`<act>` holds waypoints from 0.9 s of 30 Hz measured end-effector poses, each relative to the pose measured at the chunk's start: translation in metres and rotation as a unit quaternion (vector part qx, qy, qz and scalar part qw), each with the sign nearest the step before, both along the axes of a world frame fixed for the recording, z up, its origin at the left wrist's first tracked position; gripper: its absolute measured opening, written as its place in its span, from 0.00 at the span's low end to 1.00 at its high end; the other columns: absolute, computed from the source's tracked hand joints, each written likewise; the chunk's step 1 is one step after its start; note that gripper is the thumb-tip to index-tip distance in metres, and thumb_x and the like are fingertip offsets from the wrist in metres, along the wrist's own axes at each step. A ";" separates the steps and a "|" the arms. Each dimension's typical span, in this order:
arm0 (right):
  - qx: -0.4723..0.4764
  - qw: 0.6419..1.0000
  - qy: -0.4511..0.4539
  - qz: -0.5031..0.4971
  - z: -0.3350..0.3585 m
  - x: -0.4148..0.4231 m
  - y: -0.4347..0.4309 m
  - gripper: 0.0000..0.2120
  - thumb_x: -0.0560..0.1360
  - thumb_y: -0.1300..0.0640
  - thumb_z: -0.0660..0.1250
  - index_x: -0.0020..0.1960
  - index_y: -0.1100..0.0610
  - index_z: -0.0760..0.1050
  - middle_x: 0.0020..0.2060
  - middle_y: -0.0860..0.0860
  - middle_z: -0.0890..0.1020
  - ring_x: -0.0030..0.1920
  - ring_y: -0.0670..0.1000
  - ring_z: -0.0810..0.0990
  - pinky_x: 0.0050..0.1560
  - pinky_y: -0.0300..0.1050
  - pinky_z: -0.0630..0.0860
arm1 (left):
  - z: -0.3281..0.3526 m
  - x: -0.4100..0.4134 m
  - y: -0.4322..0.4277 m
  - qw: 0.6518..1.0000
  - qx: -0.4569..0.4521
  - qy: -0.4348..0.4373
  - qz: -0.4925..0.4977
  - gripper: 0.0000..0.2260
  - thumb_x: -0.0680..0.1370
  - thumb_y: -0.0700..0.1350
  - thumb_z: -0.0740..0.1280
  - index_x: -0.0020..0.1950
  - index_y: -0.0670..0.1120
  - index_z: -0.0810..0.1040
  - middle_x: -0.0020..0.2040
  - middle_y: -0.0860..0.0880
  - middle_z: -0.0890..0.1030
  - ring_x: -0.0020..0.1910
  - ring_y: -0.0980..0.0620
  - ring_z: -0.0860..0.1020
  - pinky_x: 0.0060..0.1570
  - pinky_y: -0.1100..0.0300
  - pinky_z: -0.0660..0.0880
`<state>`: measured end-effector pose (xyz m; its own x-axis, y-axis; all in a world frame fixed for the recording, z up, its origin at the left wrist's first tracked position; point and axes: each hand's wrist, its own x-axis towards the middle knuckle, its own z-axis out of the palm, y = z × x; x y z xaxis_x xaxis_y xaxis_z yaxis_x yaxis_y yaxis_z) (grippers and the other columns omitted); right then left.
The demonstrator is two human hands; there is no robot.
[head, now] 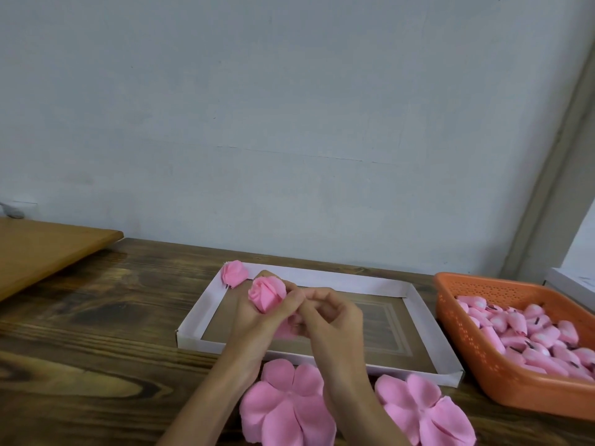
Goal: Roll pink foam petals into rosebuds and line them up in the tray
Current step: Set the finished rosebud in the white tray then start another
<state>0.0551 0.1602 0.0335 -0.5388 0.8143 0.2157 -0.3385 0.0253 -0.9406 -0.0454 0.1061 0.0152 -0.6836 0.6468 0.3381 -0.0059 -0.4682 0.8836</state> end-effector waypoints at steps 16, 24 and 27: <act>0.144 0.986 -0.066 -0.054 -0.004 0.001 0.002 0.07 0.74 0.54 0.73 0.39 0.55 0.80 0.35 0.52 0.86 0.38 0.56 0.85 0.43 0.57 0.81 | -0.010 -0.003 0.002 0.999 -0.036 0.020 0.003 0.27 0.73 0.70 0.62 0.43 0.45 0.80 0.40 0.43 0.84 0.42 0.47 0.84 0.38 0.57 0.80; 0.180 0.982 -0.053 -0.013 -0.004 -0.003 -0.004 0.07 0.78 0.60 0.72 0.42 0.52 0.85 0.38 0.50 0.87 0.40 0.51 0.85 0.47 0.59 0.83 | -0.004 -0.003 0.001 1.000 -0.013 0.003 0.016 0.38 0.73 0.74 0.60 0.44 0.35 0.72 0.38 0.35 0.75 0.41 0.37 0.78 0.46 0.41 0.77; 0.183 0.982 -0.047 -0.012 -0.006 -0.004 -0.005 0.07 0.79 0.59 0.72 0.44 0.53 0.86 0.39 0.50 0.87 0.41 0.52 0.86 0.48 0.61 0.83 | -0.005 -0.001 0.000 1.000 0.004 0.016 0.011 0.38 0.73 0.72 0.63 0.47 0.33 0.68 0.40 0.38 0.74 0.43 0.42 0.77 0.45 0.45 0.76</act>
